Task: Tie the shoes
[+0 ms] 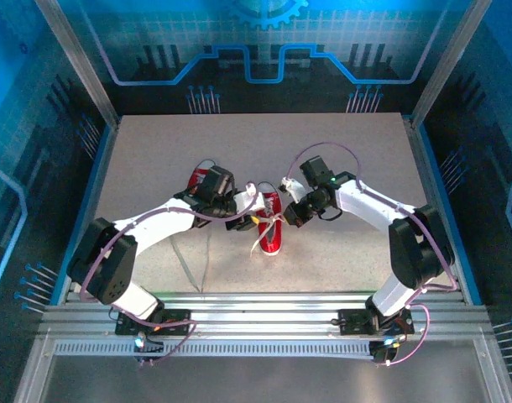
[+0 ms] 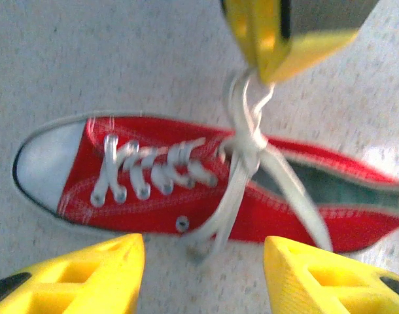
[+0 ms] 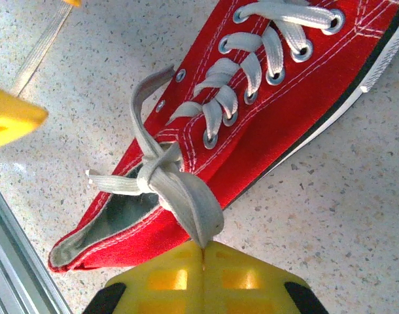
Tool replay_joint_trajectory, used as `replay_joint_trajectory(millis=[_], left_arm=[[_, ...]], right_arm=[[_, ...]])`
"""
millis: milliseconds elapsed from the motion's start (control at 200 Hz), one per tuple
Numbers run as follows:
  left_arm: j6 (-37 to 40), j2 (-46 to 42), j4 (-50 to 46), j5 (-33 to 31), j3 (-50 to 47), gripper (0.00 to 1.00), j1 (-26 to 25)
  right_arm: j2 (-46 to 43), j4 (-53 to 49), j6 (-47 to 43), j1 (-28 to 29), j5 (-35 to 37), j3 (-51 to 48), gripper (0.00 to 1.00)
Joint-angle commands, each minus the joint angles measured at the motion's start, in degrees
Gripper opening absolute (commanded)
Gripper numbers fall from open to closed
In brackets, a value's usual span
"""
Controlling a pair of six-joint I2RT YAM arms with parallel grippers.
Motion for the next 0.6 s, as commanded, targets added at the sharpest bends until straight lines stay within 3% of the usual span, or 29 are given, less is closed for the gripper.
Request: replay_joint_trajectory(millis=[0,250,515,595], left_arm=[[-5.37,2.10,6.58,4.25,2.91,0.51,-2.78],[-10.31,8.84,12.61,5.05,4.90,0.44,-5.45],[-10.02,11.31,11.25,3.88,5.63,0.30,-5.42],[-9.56,11.58,9.70,2.72,5.81,0.22,-5.29]], right_arm=[[-0.37,-2.56,-0.46,0.84,-1.92,1.69,0.00],[-0.60,-3.09,-0.38,0.88,-1.99,1.67,0.00],[-1.59,-1.94,0.38,0.05,-2.68,0.45,0.00],[-2.29,-1.04,0.88,-0.37,-3.56,-0.31,0.00]])
